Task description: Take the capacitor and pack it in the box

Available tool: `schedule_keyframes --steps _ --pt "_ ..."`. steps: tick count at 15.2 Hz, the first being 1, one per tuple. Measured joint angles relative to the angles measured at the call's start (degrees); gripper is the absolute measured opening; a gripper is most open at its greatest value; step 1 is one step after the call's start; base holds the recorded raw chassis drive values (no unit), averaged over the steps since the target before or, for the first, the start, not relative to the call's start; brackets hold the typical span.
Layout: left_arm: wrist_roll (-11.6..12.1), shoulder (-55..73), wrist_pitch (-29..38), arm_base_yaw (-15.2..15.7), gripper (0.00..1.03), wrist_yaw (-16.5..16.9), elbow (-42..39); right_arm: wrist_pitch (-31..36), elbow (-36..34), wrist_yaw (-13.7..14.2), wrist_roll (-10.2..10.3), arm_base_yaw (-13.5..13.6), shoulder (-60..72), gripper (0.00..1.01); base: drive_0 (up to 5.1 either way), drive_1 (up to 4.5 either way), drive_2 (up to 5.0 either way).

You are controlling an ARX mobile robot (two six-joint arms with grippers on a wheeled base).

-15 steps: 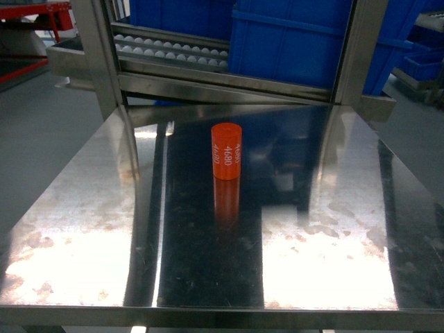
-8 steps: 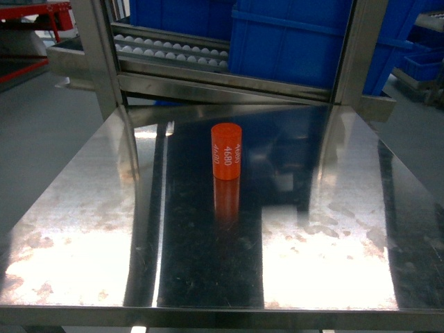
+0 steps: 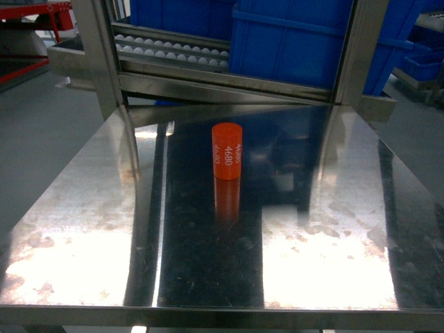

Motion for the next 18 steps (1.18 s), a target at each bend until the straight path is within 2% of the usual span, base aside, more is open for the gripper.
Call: schedule_keyframes --steps 1,3,4,5,7,11,18 --pt "0.3 11.5 0.5 -0.8 0.98 6.5 7.1 0.0 0.0 0.0 0.0 0.0 0.0 0.98 0.0 0.00 0.0" --pt "1.7 30.6 -5.9 -4.0 0.98 20.2 19.6 -0.1 0.0 0.0 0.0 0.0 0.0 0.98 0.0 0.00 0.0" --pt "2.2 37.1 -7.9 -5.7 0.98 25.7 26.3 -0.1 0.0 0.0 0.0 0.0 0.0 0.98 0.0 0.00 0.0" --pt "2.3 41.0 -9.1 -6.8 0.98 28.2 31.3 -0.1 0.0 0.0 0.0 0.0 0.0 0.98 0.0 0.00 0.0" --pt "3.0 49.9 -10.0 -9.1 0.98 30.0 40.8 -0.1 0.0 0.0 0.0 0.0 0.0 0.98 0.0 0.00 0.0" --pt "3.8 58.0 -12.7 -12.7 0.98 30.5 48.2 -0.1 0.0 0.0 0.0 0.0 0.0 0.98 0.0 0.00 0.0" --pt "4.1 68.8 -15.2 -15.1 0.98 26.1 59.5 -0.1 0.0 0.0 0.0 0.0 0.0 0.98 0.0 0.00 0.0"
